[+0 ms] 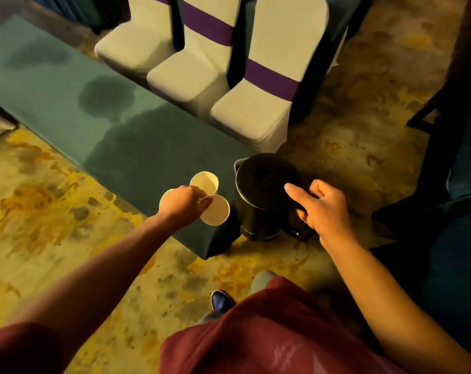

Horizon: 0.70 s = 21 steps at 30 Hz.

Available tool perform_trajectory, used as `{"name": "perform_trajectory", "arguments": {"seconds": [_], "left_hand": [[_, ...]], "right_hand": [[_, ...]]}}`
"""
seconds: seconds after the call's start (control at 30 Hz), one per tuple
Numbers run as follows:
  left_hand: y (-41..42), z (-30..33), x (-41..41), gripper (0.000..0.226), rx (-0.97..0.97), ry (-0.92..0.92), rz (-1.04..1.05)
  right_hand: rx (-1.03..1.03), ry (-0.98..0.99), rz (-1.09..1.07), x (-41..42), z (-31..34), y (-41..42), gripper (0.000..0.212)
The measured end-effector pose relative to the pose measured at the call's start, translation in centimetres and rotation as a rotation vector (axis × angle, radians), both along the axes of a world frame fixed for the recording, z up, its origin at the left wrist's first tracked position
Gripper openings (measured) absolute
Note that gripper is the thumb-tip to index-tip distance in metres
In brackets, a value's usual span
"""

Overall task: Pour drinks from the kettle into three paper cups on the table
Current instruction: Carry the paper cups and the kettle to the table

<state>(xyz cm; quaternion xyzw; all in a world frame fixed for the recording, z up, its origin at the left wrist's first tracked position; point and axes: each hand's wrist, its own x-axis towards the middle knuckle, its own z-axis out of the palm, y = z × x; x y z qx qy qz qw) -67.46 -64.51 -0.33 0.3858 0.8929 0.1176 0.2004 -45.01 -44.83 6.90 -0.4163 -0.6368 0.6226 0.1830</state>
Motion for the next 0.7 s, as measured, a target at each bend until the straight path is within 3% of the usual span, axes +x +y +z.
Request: {"name": "perform_trajectory", "arguments": {"seconds": [0.43, 0.7], "left_hand": [[1.0, -2.6, -11.2, 0.03, 0.057, -0.042, -0.004], [1.6, -3.5, -18.1, 0.031, 0.001, -0.121, -0.141]], "right_hand": [[-0.014, -0.087, -0.01, -10.6, -3.1, 0.0, 0.054], [-0.006, -0.154, -0.22, -15.9, -4.2, -2.8, 0.051]]}}
